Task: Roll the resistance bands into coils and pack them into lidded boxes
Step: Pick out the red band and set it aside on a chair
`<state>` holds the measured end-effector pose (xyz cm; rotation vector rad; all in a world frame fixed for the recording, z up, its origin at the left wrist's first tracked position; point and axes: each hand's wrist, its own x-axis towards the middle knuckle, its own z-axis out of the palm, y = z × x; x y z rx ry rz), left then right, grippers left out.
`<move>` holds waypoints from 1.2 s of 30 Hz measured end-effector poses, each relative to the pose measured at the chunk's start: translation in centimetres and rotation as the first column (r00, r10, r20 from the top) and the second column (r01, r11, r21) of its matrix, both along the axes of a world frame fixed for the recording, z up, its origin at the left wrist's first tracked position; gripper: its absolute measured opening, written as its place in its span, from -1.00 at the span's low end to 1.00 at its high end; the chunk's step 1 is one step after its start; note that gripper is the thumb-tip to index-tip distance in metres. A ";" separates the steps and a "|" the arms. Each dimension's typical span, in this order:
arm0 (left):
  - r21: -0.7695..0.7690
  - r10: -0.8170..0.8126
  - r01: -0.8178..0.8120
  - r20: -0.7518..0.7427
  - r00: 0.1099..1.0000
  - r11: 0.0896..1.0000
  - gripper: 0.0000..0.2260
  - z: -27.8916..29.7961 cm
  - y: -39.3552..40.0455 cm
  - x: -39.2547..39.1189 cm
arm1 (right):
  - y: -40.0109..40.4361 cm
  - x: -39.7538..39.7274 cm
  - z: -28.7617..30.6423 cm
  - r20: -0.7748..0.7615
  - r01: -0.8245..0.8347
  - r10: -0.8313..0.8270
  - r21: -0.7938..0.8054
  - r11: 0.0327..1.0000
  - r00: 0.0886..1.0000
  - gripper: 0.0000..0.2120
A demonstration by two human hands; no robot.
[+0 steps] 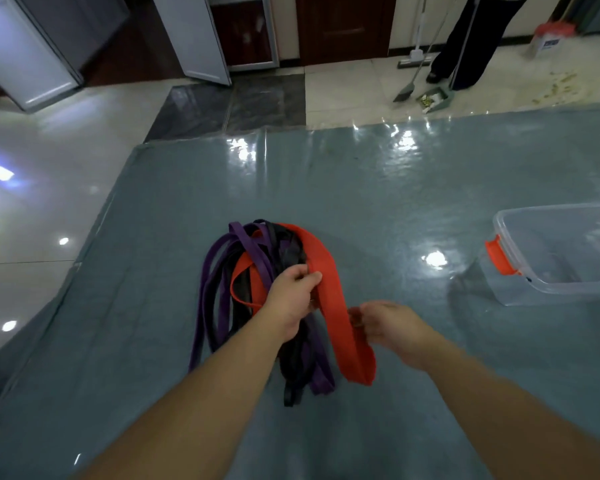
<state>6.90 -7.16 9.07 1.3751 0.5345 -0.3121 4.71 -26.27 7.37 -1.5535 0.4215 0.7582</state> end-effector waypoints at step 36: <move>0.804 -0.361 0.009 0.257 0.896 0.594 -0.79 9.4 4.3 6.1 | 3.5 8.6 20.4 0.496 -0.071 -0.235 0.522 0.850 0.836 -0.71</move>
